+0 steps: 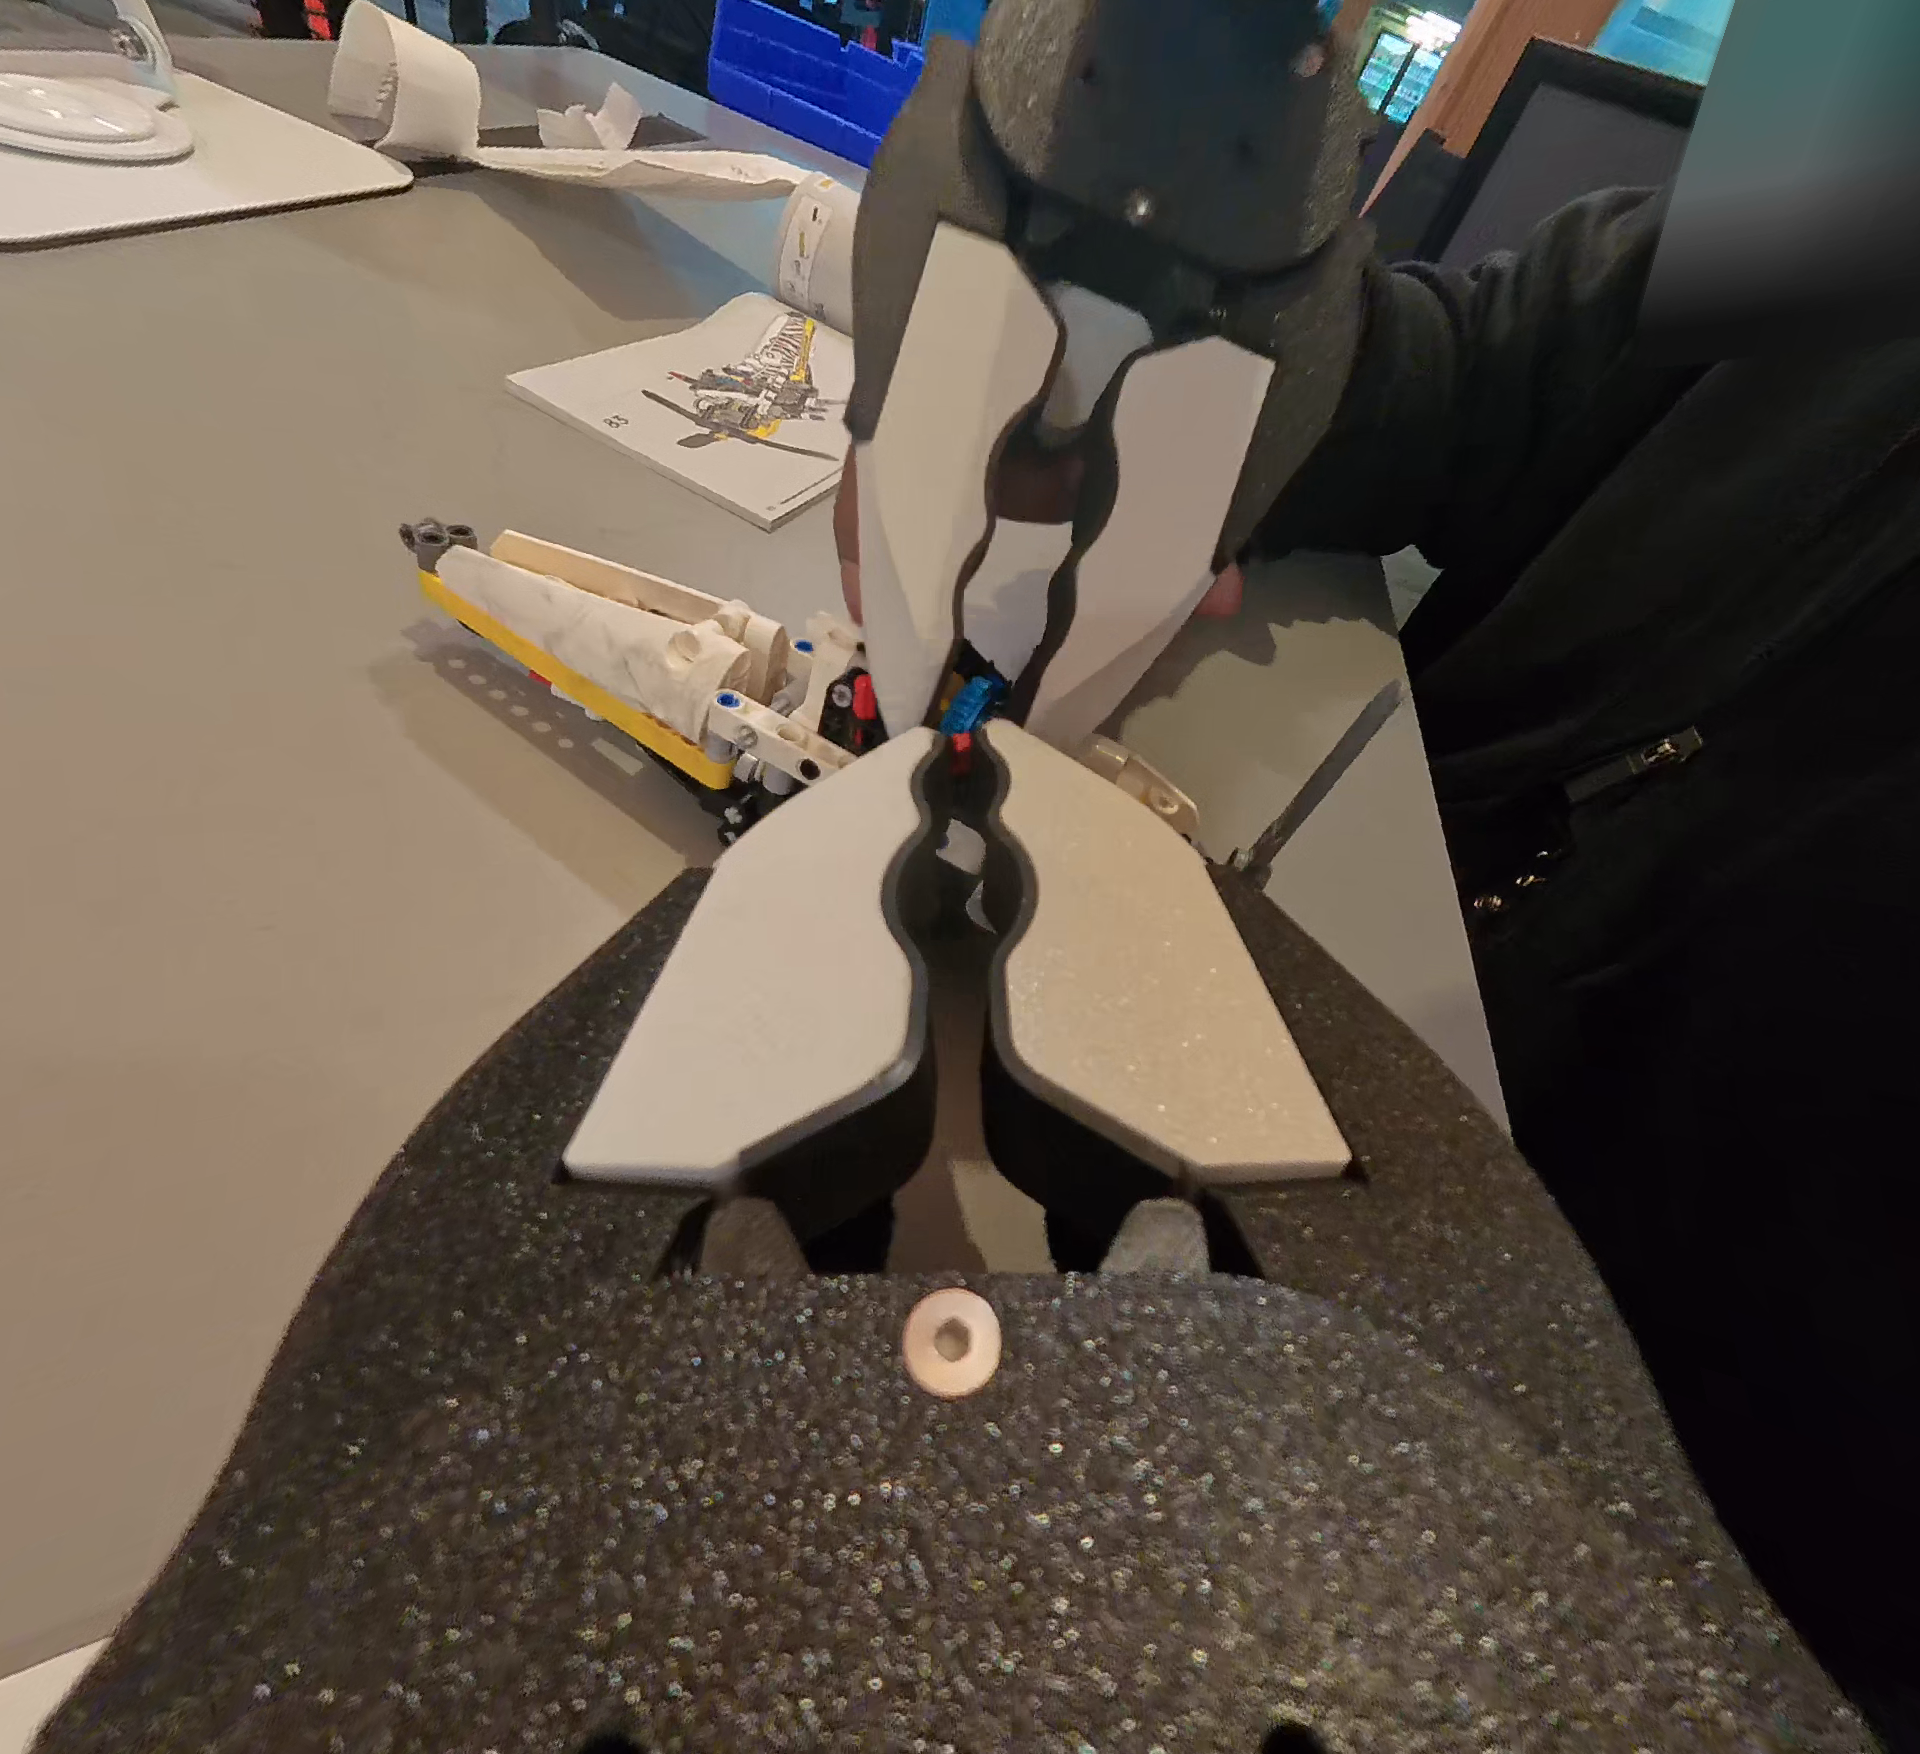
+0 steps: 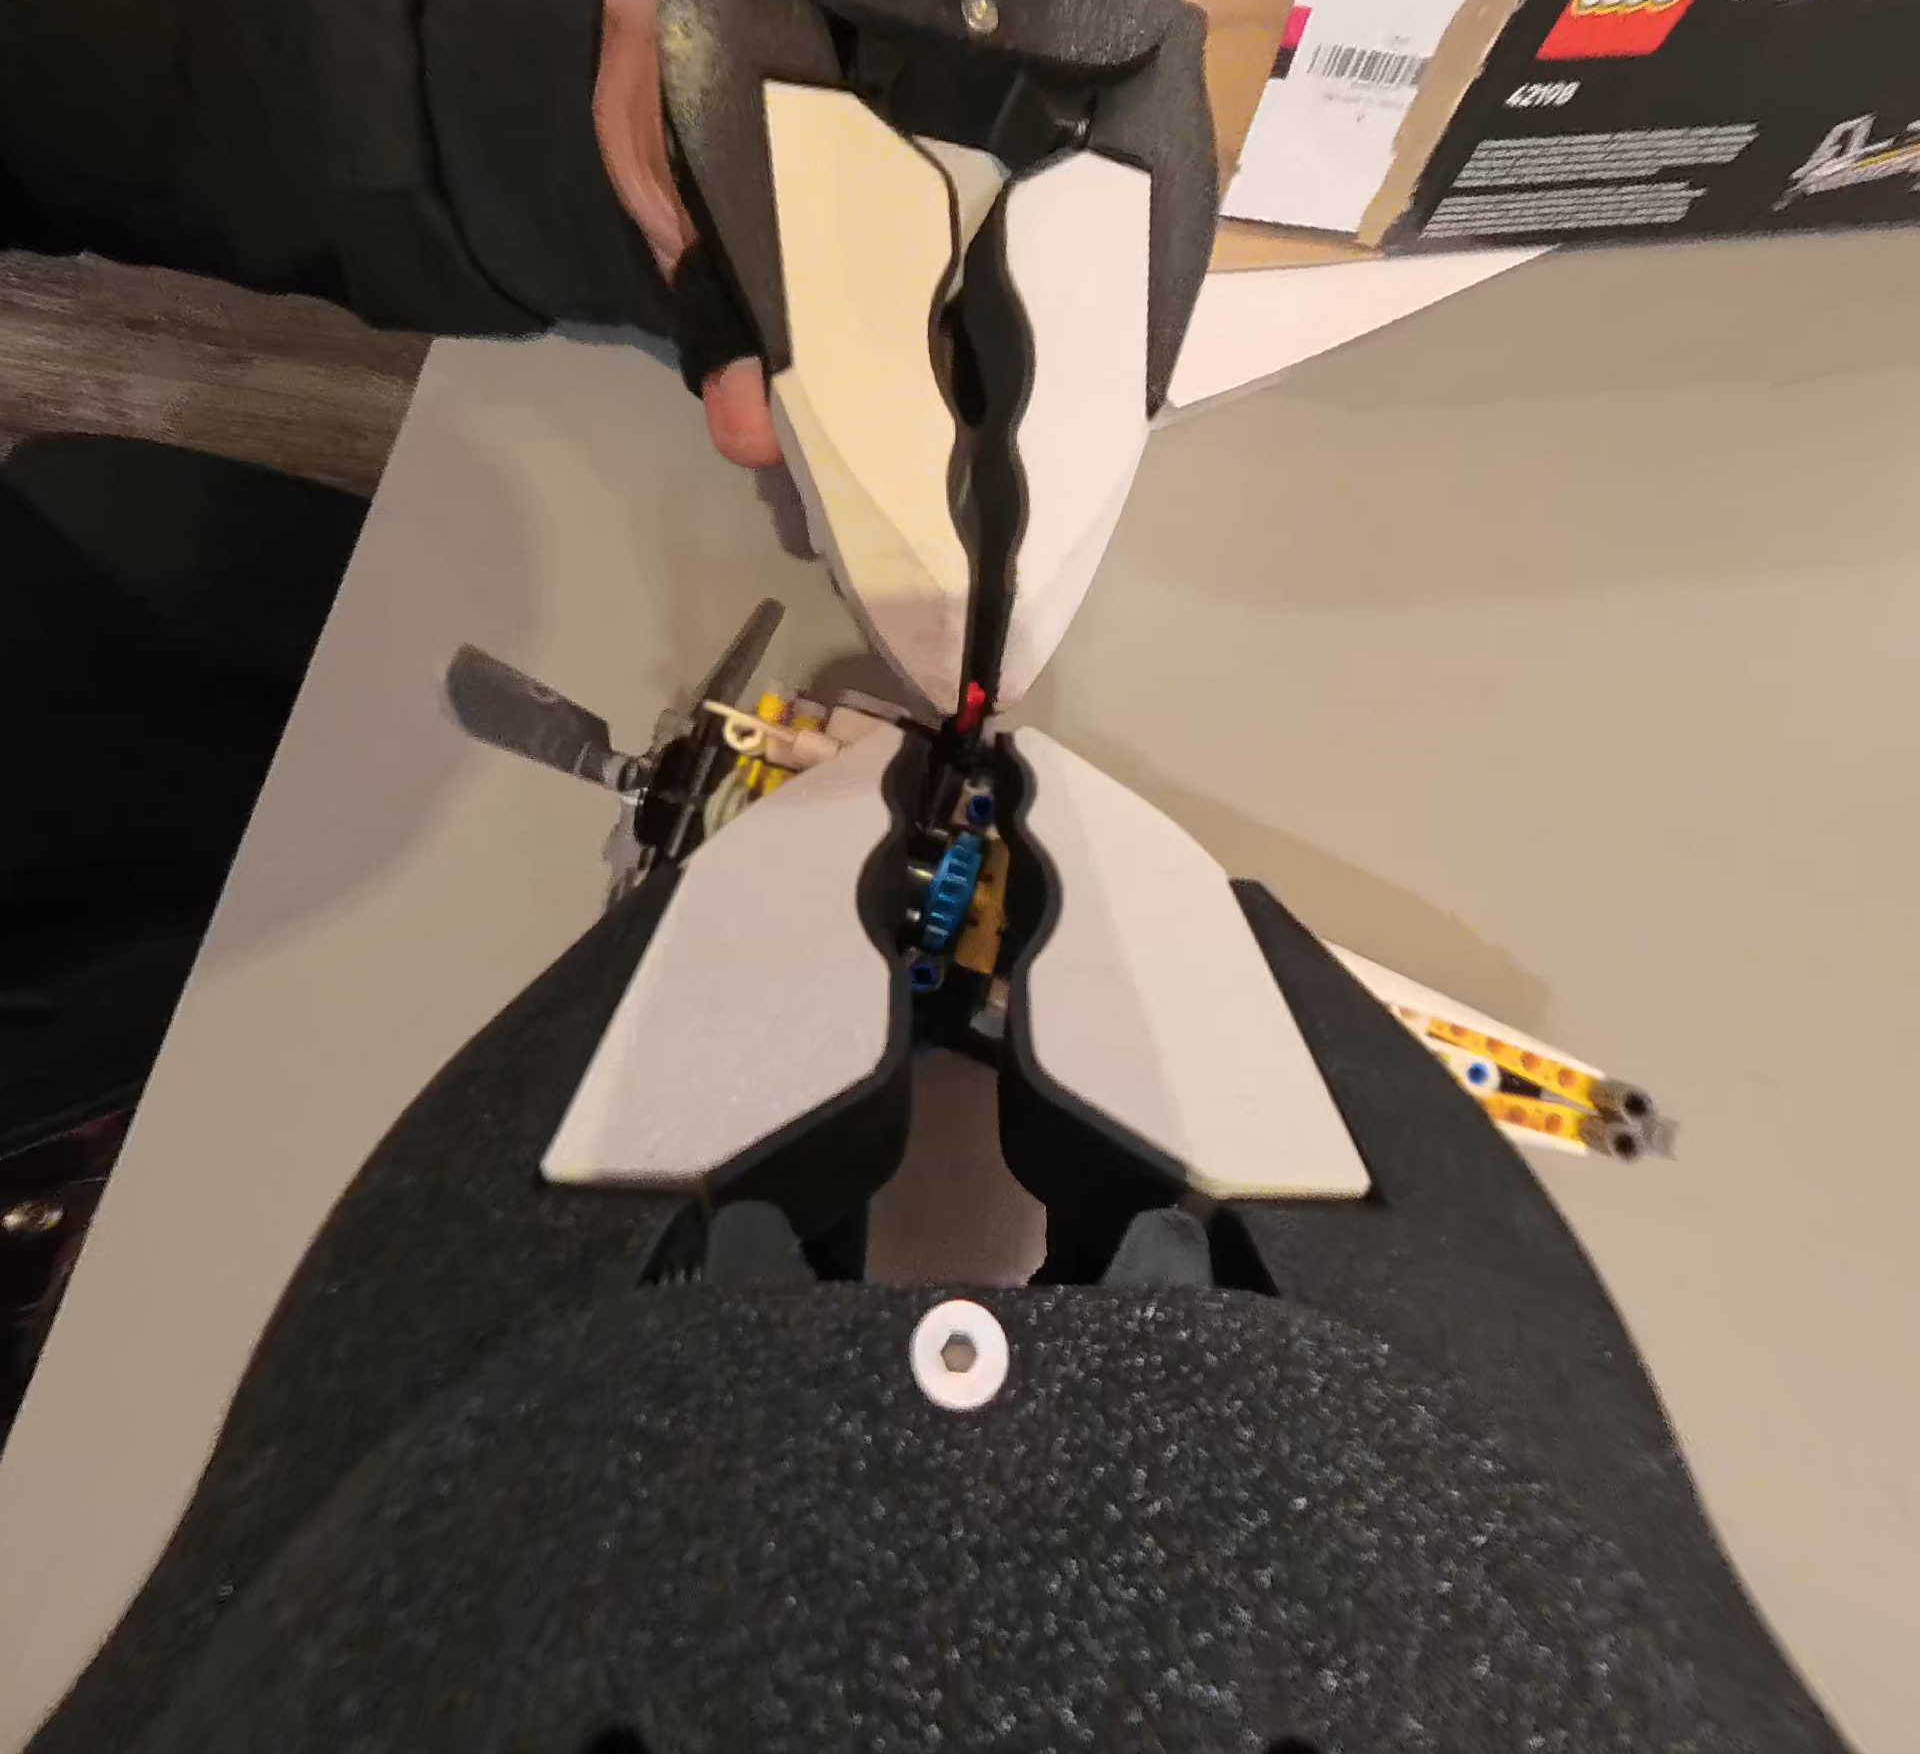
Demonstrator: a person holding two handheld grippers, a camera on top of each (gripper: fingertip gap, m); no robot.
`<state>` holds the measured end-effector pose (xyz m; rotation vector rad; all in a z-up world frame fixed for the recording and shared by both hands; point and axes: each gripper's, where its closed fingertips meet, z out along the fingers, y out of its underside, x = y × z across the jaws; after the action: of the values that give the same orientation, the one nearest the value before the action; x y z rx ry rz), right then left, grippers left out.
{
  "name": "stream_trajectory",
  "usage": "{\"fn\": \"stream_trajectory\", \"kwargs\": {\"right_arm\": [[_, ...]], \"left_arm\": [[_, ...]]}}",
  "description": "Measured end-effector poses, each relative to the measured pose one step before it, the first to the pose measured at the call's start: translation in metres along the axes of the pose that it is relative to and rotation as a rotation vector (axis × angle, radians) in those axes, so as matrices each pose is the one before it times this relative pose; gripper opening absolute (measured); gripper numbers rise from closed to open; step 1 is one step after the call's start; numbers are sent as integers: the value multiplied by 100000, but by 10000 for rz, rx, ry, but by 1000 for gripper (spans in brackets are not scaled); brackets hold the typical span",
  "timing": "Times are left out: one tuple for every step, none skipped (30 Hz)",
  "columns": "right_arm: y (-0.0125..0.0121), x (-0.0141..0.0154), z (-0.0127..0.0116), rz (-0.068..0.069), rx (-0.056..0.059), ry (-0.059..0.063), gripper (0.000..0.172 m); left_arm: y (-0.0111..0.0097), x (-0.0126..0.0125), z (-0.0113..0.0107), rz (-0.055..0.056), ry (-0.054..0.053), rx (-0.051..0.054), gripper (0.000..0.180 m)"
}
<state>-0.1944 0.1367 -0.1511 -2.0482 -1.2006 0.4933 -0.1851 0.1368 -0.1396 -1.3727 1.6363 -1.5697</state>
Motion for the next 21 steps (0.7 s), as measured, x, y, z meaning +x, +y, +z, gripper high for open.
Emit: {"fn": "stream_trajectory", "kwargs": {"right_arm": [[3,-162,131,110,61,-165,14],[-72,-120,70,87,70,-141,13],[-54,-73,48,26,33,-93,13],[16,-52,59,-19,-2,-53,14],[28,-33,40,-5,23,-64,14],[14,-83,21,21,48,-97,13],[22,-87,8,3,32,-106,13],[17,-90,-1,-34,-1,-57,13],[25,-52,-6,-49,-62,3,13],[71,-59,-6,-54,-132,30,12],[92,-20,-15,-69,-178,68,10],[41,119,-18,-74,-151,180,9],[-28,200,-15,-38,-100,257,9],[-56,124,-11,4,-89,208,8],[-25,34,-34,-20,-109,122,8],[47,-54,-44,-73,-124,28,8],[74,-100,-38,-71,-100,-63,8],[80,-103,-21,-34,-48,-125,8],[64,-62,2,22,0,-149,8],[27,-33,23,55,53,-140,8],[20,-64,11,40,80,-162,7]], "left_arm": [[55,35,8,34,-2,-24,4],[31,105,50,72,24,-23,5],[35,169,61,61,72,-22,5],[72,108,55,65,33,-47,5],[36,23,16,41,-17,-17,5],[8,60,-4,50,3,-2,5],[22,78,7,55,18,-8,4],[-7,81,2,60,15,12,4],[-7,58,5,46,9,5,4],[27,32,4,30,4,-14,4],[28,22,38,40,-17,-26,4],[-12,-134,15,31,-134,2,4],[-76,-184,-45,-39,-107,43,4],[-80,-149,-67,-103,-31,55,4],[-70,-63,-45,-23,-22,41,4],[14,71,12,82,-14,-10,4],[20,114,43,109,-3,-22,4],[37,93,35,56,36,-23,4],[43,69,40,50,17,-30,4],[14,-8,9,38,-22,-15,4],[-6,50,-15,52,-10,10,4]]}}
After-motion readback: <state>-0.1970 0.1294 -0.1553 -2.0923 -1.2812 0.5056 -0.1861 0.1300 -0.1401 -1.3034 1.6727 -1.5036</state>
